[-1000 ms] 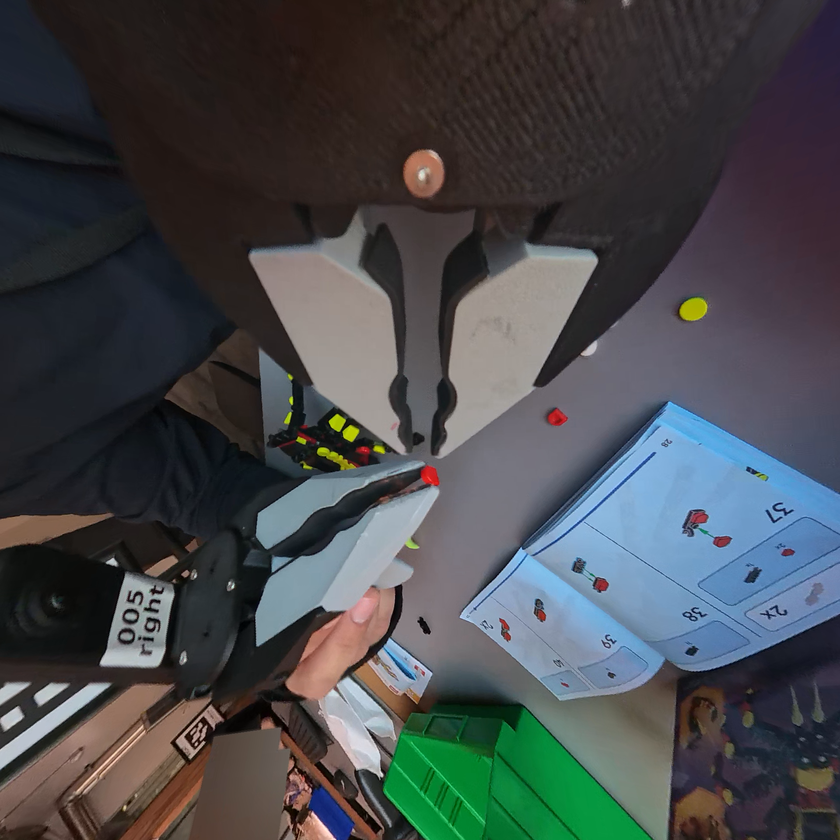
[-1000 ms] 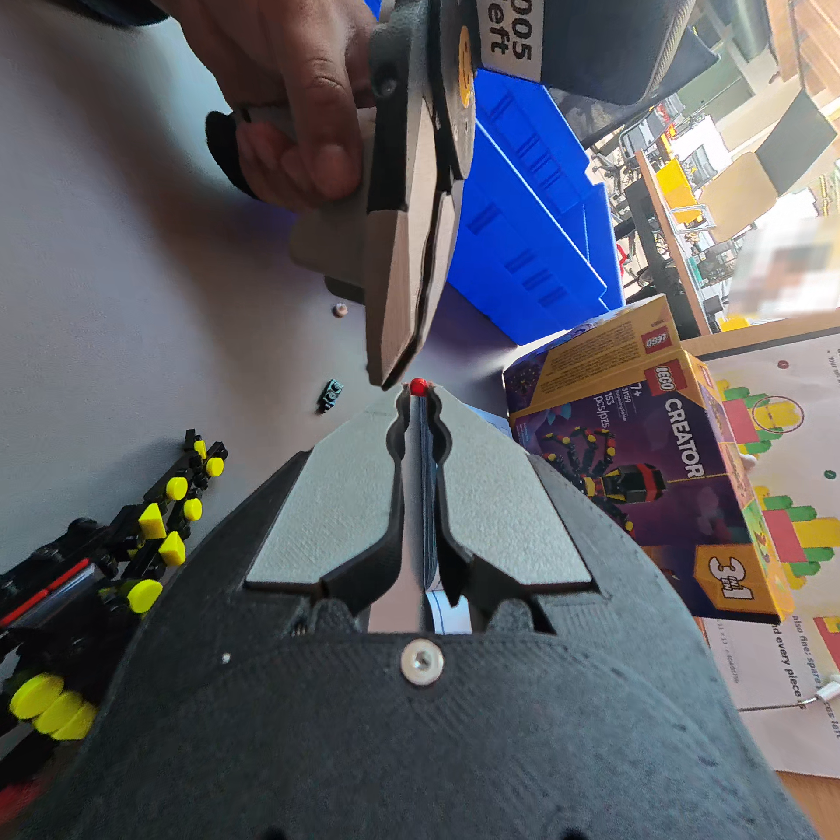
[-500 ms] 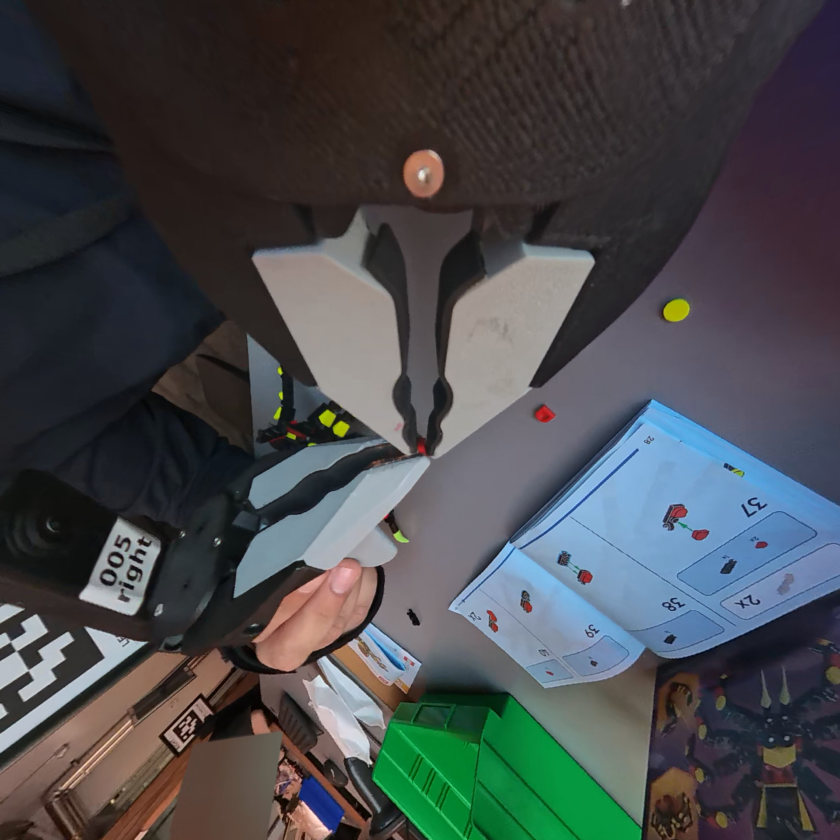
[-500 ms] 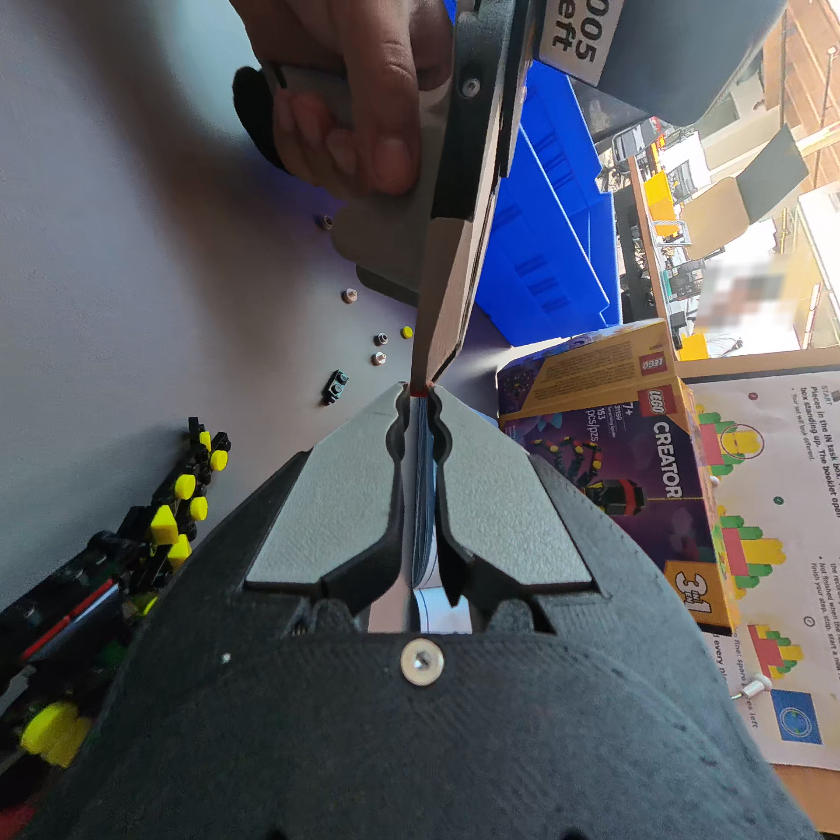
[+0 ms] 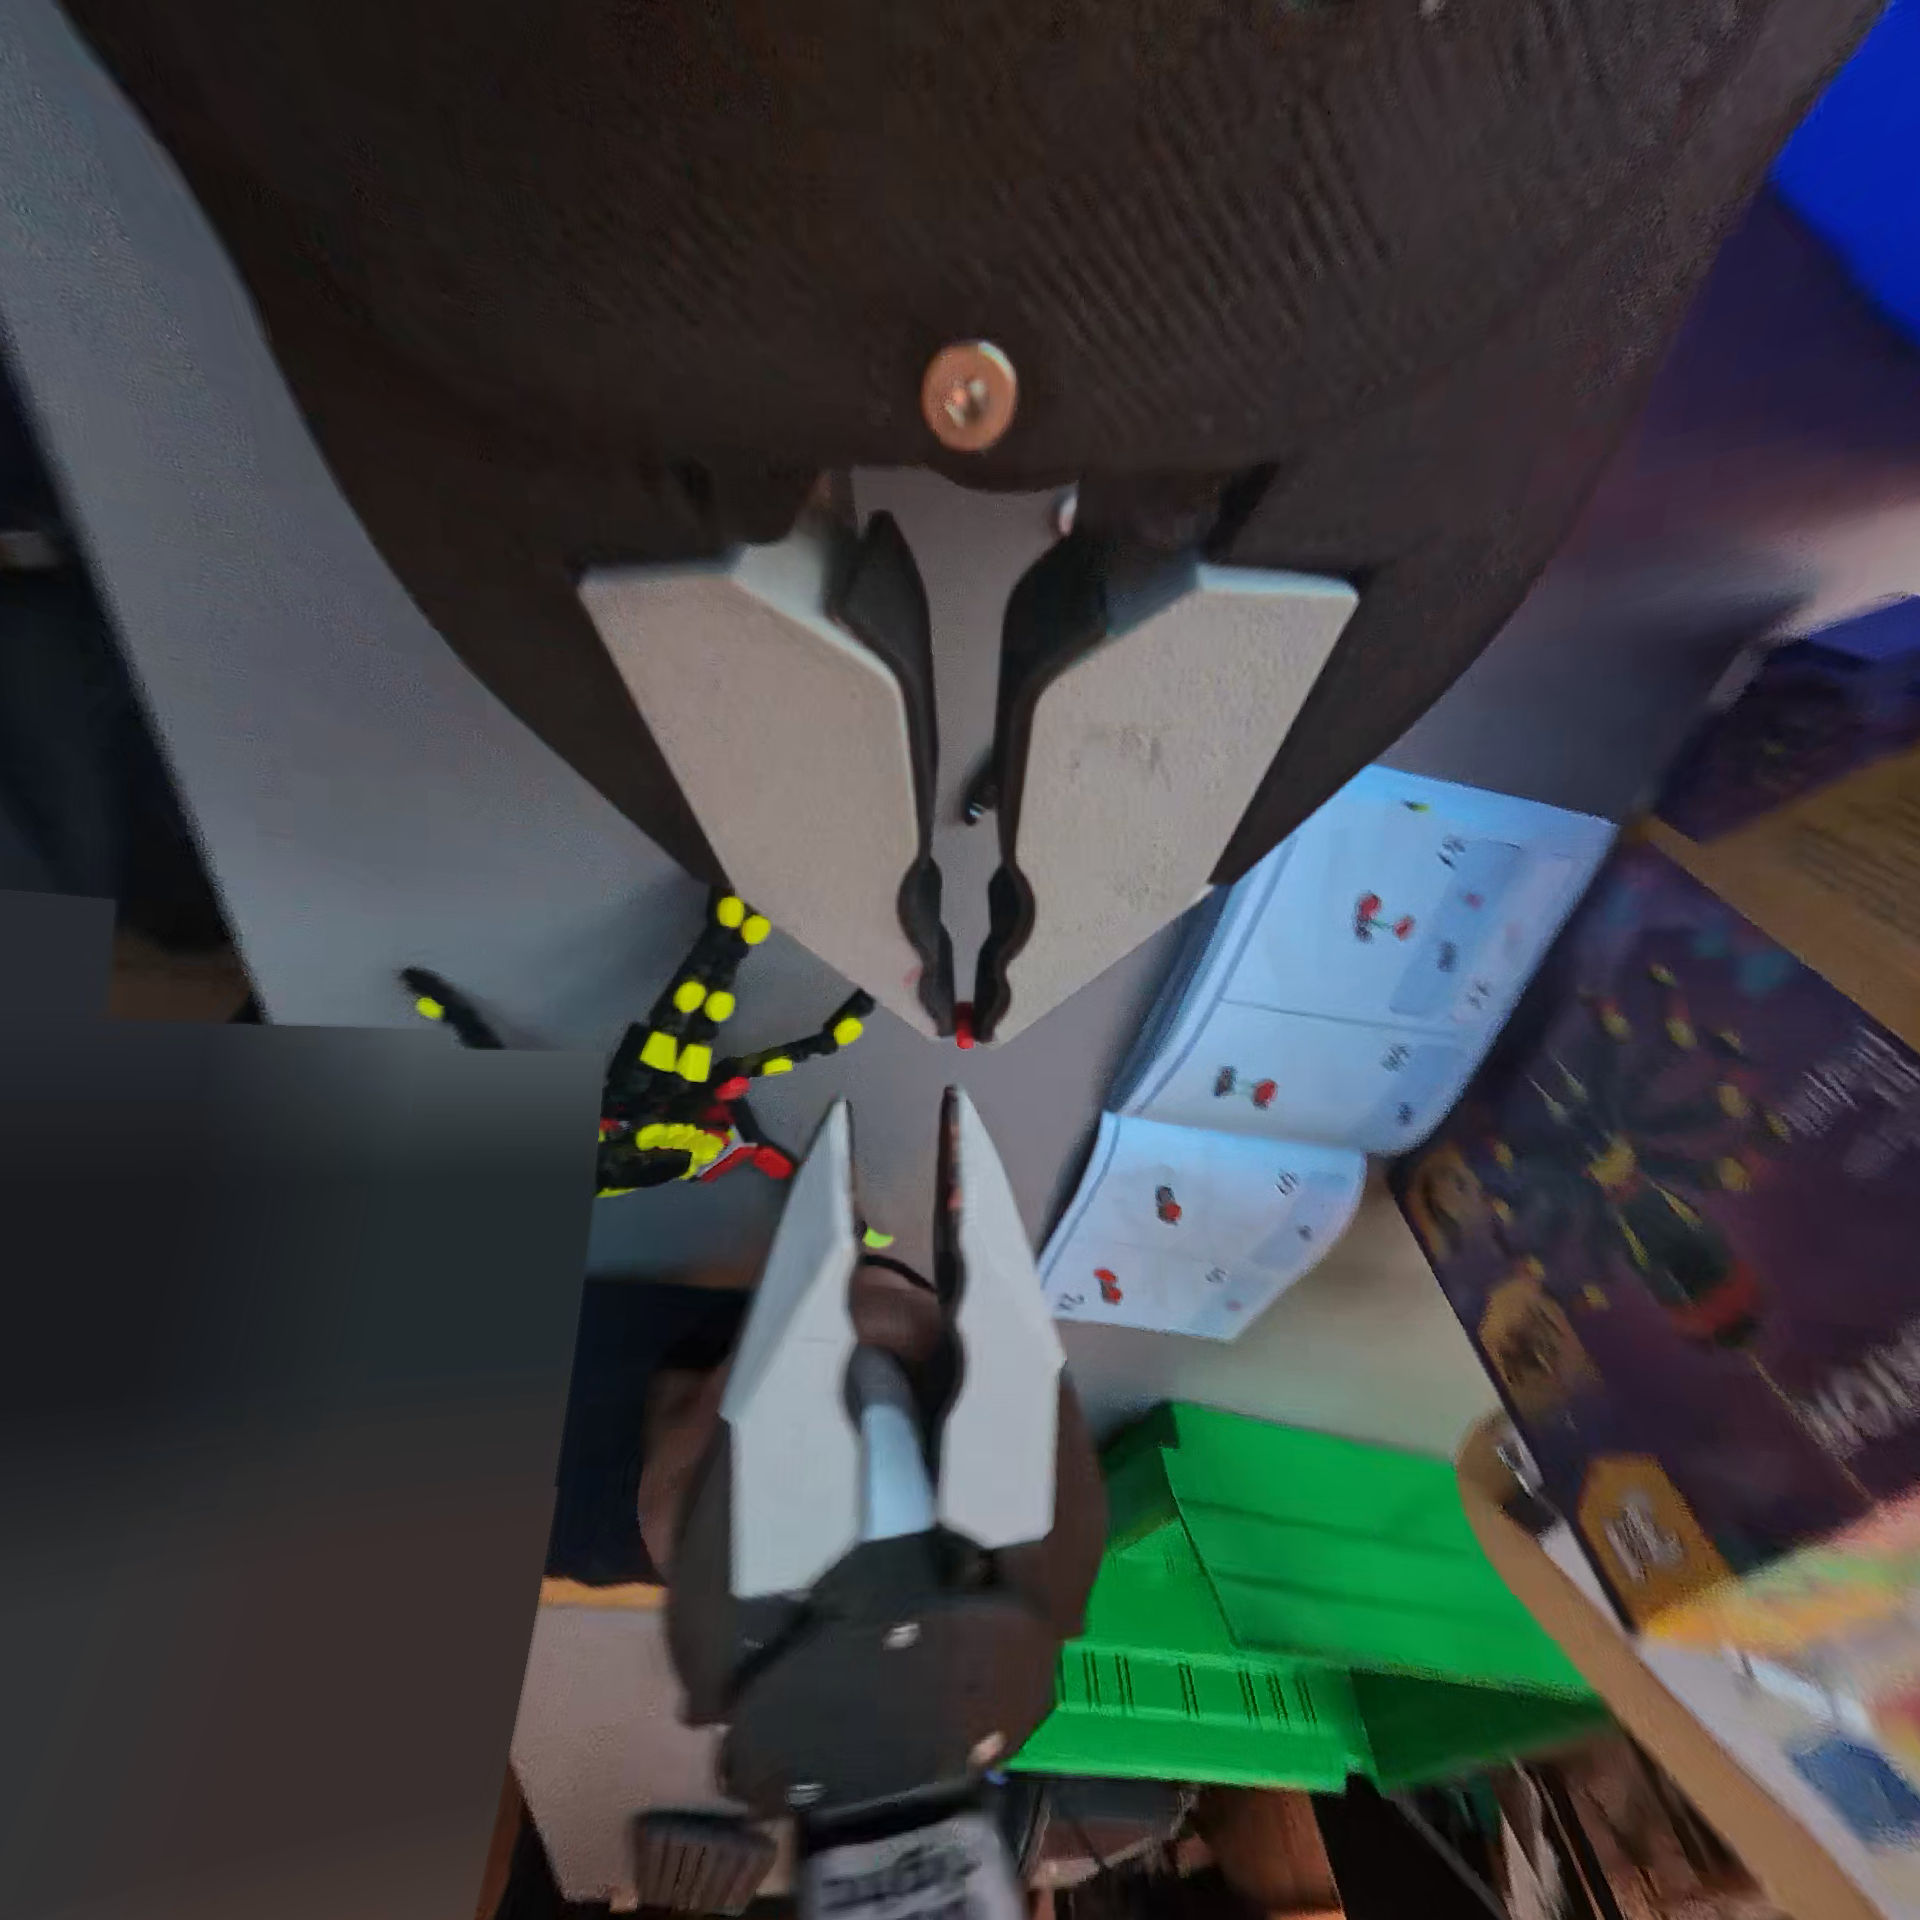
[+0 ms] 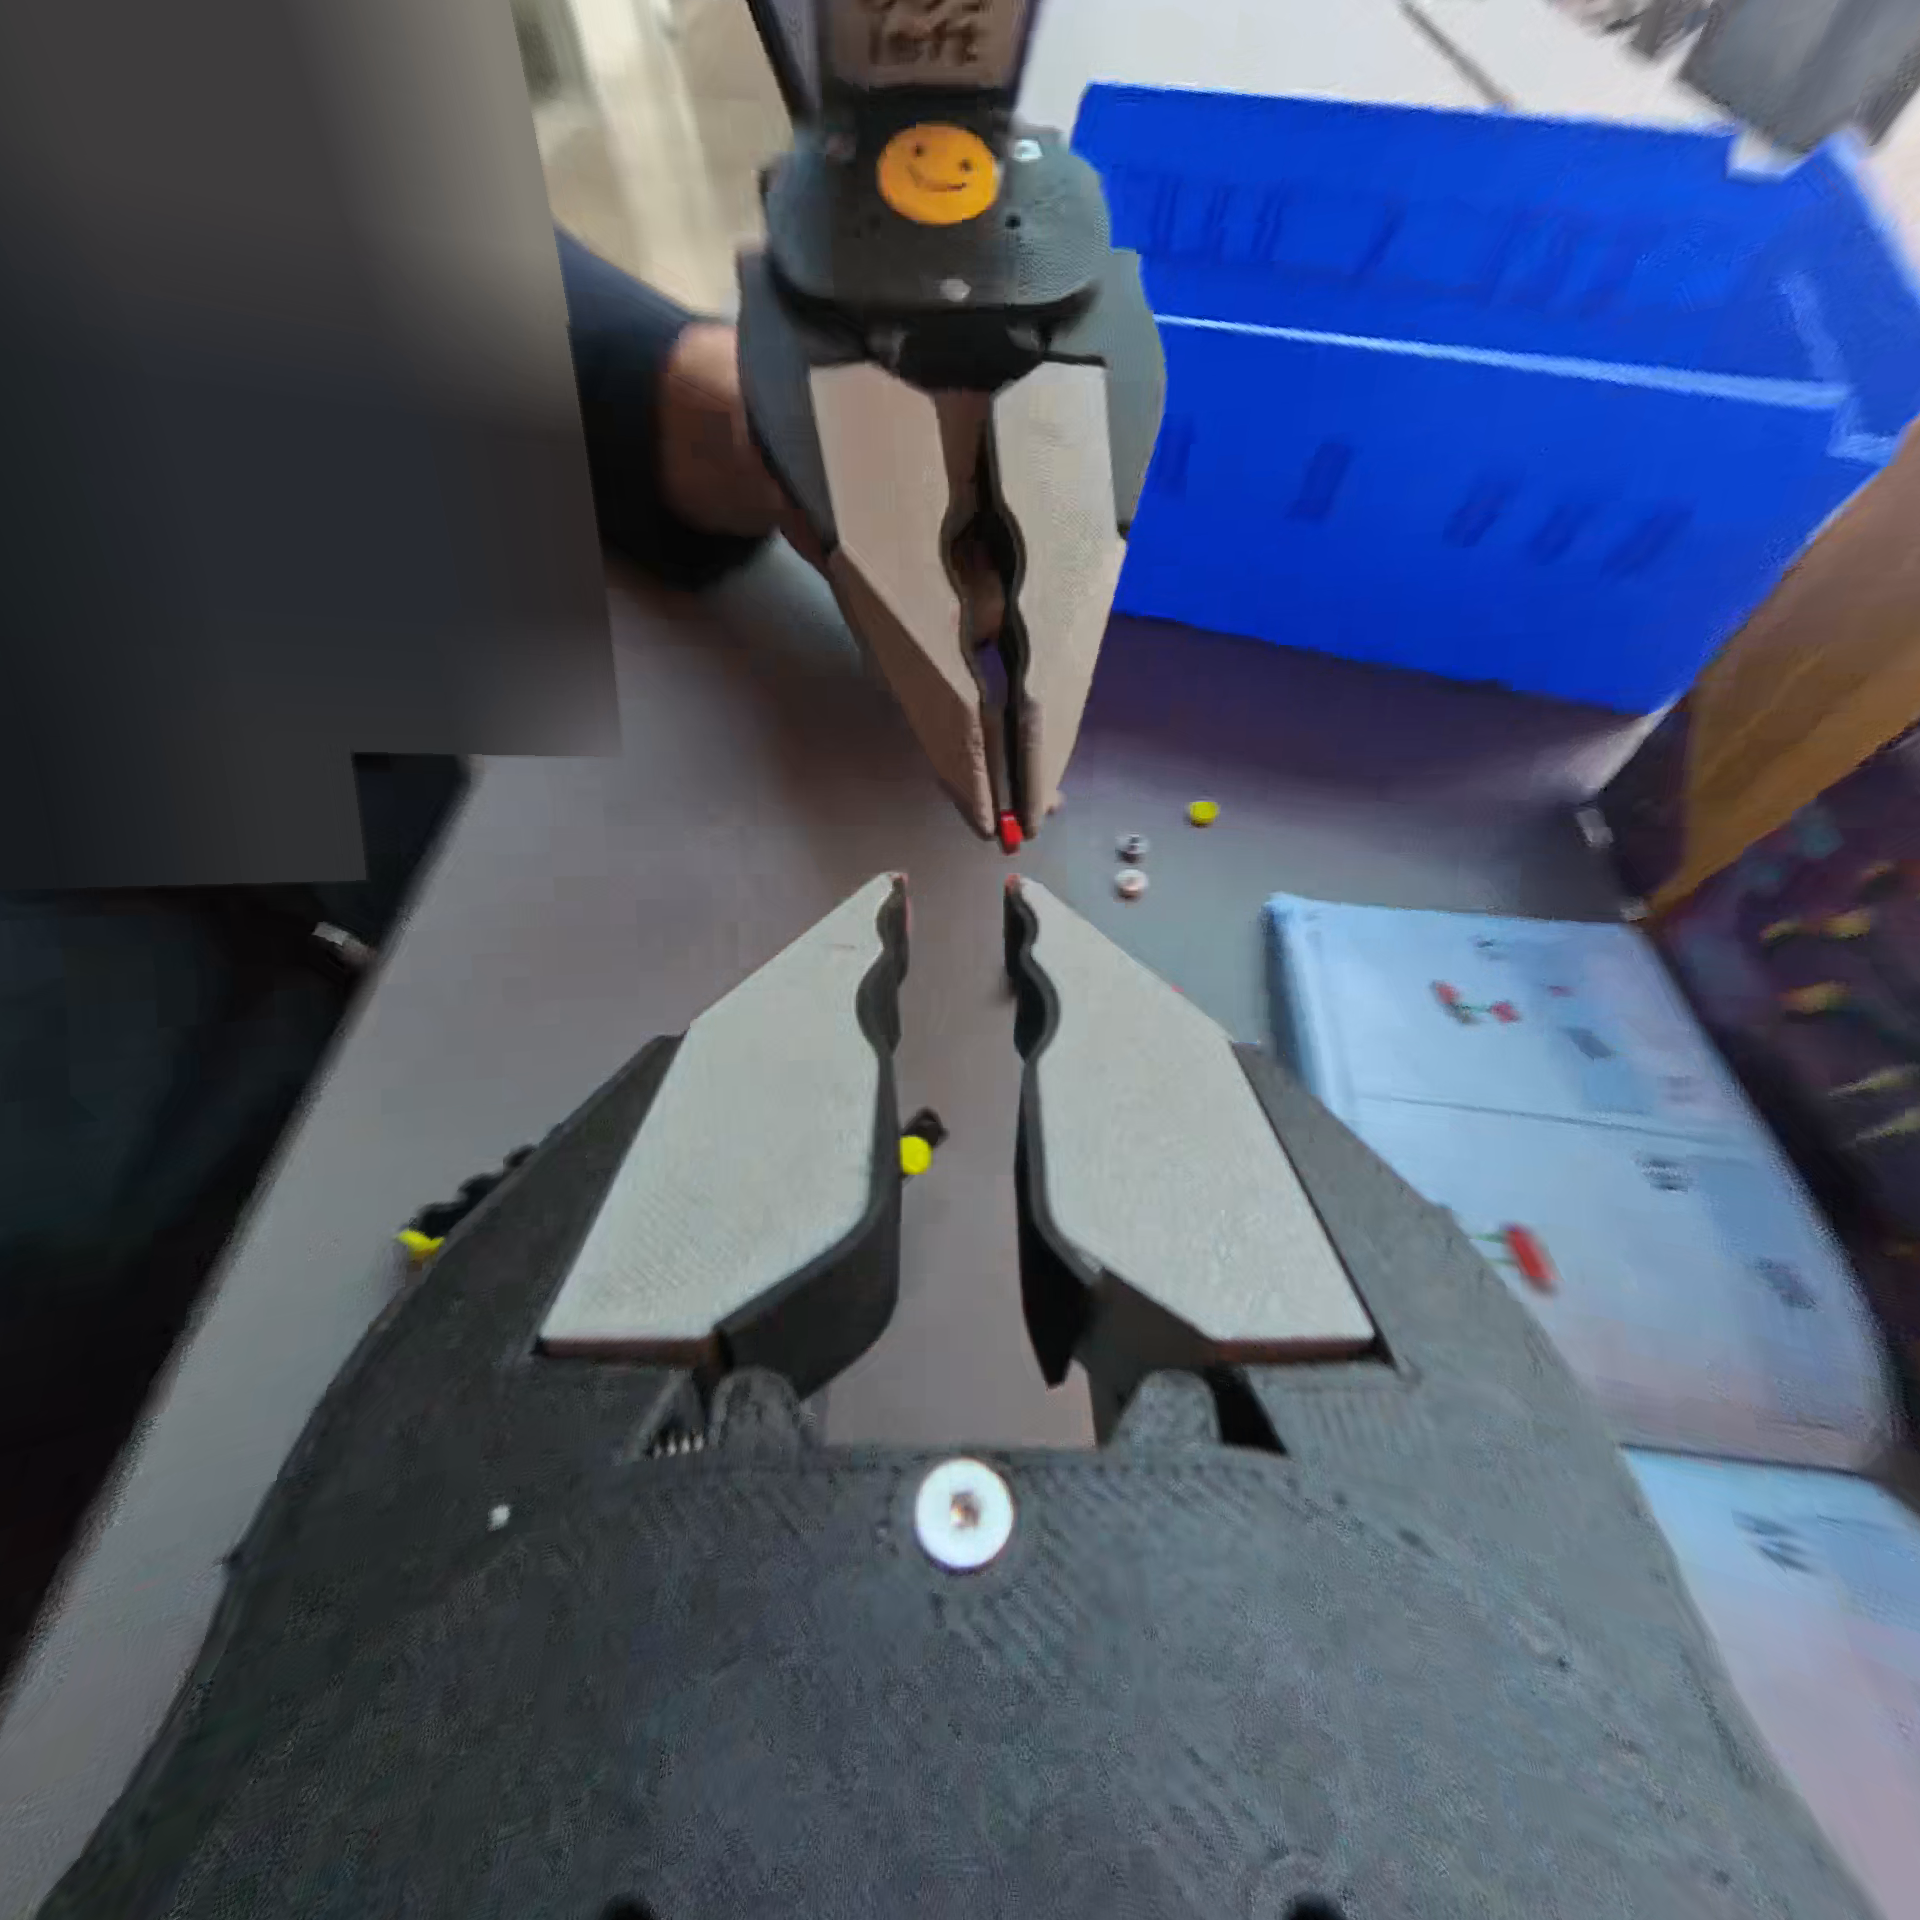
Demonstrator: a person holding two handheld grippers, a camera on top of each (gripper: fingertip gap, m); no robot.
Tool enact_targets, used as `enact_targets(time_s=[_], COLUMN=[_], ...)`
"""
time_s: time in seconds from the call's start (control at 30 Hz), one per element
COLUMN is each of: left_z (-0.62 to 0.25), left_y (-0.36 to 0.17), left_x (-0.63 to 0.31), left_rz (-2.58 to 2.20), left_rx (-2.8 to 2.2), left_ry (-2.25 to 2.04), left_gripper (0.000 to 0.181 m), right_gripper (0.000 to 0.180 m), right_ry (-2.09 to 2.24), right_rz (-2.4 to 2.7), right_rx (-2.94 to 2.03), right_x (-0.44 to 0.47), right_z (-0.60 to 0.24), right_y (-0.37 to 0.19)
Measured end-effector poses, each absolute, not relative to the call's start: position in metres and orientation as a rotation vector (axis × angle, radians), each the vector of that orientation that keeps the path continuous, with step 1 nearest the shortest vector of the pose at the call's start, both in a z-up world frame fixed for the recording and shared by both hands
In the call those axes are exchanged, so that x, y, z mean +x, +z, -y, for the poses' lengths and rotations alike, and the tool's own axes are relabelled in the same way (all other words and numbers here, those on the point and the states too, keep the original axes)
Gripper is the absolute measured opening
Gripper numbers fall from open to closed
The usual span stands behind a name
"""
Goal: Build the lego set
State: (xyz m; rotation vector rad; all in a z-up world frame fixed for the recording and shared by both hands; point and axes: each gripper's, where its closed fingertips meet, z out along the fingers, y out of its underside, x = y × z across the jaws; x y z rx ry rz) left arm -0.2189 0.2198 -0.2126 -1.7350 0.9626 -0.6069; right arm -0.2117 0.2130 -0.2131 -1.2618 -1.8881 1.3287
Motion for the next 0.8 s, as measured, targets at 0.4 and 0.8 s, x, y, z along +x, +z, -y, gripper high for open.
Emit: enact_targets(time_s=[0.4,0.8], left_z=[-0.187,-0.193], left_y=[-0.184,-0.191], left_x=[-0.192,-0.193], left_rz=[-1.306,-1.317], left_rx=[-1.066,-1.096], left_ry=[-0.066,0.010], left_gripper=[0.001,0.002], right_gripper=[0.018,0.007], right_ry=[1.989,1.947], right_rz=[1.797,1.817], right_rx=[-1.424,-1.443], right_x=[-0.204,-0.205], right_z=[-0.188,-0.190], right_y=[-0.186,-0.192])
